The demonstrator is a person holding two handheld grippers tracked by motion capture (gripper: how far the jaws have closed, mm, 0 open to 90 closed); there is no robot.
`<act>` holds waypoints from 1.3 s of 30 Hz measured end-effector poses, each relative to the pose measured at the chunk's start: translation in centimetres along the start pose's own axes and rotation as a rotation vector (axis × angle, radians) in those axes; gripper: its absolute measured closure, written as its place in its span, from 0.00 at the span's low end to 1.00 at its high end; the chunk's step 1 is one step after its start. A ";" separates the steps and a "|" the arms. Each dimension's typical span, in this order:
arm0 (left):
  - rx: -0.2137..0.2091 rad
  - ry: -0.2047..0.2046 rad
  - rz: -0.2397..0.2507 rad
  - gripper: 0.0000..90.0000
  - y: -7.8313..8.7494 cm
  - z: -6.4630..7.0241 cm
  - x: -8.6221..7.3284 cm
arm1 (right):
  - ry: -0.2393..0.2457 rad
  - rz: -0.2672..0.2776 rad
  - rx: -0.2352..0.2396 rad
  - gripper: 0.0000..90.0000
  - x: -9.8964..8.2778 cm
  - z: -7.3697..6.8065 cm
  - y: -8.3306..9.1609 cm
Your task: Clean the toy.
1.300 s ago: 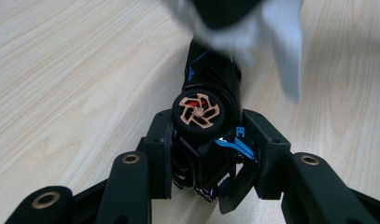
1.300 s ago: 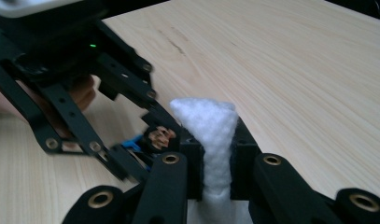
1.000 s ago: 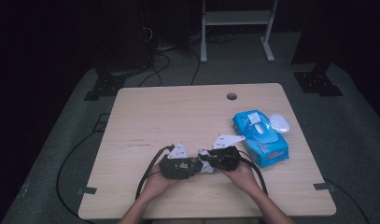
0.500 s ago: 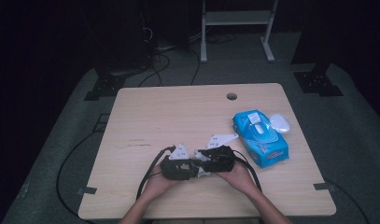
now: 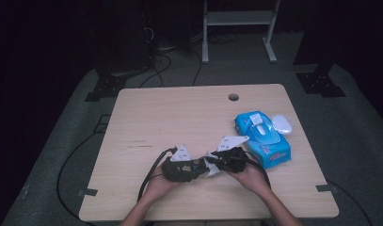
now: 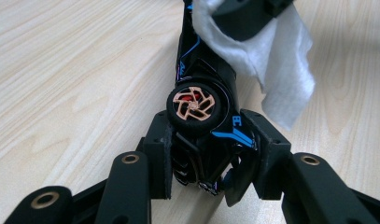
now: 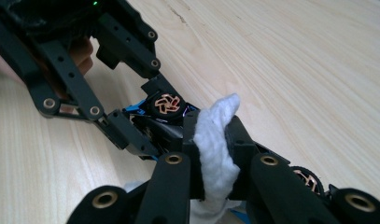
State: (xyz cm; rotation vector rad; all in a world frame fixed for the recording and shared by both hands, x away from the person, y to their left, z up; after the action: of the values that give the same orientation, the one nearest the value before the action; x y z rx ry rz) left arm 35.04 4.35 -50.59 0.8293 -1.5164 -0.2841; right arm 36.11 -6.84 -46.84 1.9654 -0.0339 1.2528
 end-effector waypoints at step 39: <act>0.006 0.016 0.014 0.64 -0.1 -0.1 -0.1 | -0.062 0.136 0.103 0.91 0.7 -3.2 -2.6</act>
State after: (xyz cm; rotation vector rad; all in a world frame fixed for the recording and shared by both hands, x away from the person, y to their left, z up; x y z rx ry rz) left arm 35.20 4.36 -50.72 0.8231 -1.5083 -0.2623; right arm 35.10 -2.84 -47.22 2.1204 -0.1387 1.3027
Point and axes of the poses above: each handheld gripper's, and its own axes: y roughly backward along the jaws, x roughly out of its top, z roughly to its right, the point moved 8 cm from there along -y, roughly forward along the jaws, and after that the axes turned 14 degrees about -y, right-handed, at the moved point
